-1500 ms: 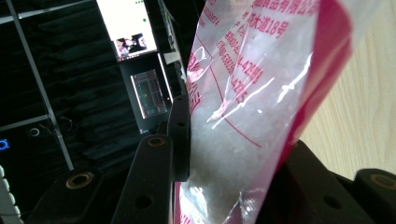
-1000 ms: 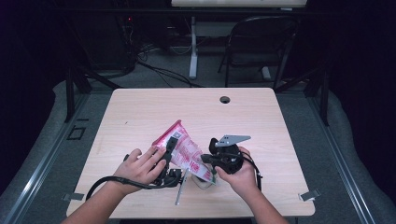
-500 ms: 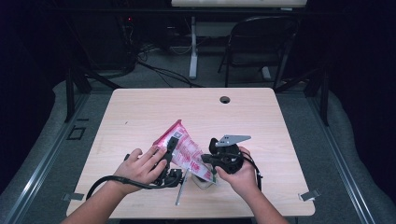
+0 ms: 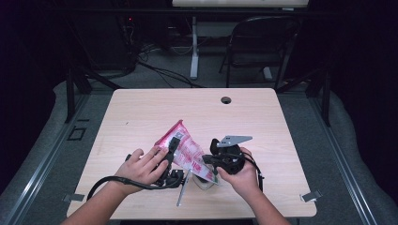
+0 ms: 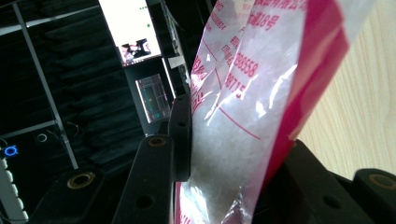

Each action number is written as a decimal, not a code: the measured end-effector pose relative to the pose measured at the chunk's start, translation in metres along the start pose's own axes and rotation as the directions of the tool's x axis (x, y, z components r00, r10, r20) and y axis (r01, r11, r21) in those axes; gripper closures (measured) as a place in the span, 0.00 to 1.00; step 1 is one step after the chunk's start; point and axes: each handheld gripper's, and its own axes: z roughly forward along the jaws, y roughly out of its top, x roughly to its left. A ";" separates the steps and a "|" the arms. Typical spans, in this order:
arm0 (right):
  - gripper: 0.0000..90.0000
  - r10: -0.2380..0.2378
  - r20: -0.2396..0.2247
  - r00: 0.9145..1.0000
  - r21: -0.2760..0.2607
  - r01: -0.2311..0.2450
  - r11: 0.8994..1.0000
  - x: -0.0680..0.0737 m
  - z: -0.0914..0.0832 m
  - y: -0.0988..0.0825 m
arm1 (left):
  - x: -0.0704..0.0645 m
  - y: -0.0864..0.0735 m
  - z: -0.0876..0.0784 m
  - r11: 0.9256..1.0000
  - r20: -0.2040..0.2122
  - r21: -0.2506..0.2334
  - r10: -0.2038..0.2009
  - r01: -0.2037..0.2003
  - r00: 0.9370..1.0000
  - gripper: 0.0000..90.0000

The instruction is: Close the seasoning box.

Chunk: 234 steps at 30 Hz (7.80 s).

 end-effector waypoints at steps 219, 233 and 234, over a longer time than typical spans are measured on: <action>0.90 0.001 -0.004 1.000 -0.019 -0.001 1.000 -0.001 -0.023 0.041 | -0.048 -0.041 0.012 0.620 0.362 0.129 -0.756 0.774 0.545 0.84; 0.89 0.016 0.001 1.000 -0.047 -0.016 0.999 -0.005 -0.028 0.042 | -0.055 -0.043 0.013 0.591 0.399 0.148 -0.769 0.793 0.499 0.86; 0.89 0.016 0.003 1.000 -0.050 -0.016 0.999 -0.004 -0.029 0.042 | -0.056 -0.043 0.013 0.589 0.401 0.147 -0.770 0.795 0.496 0.87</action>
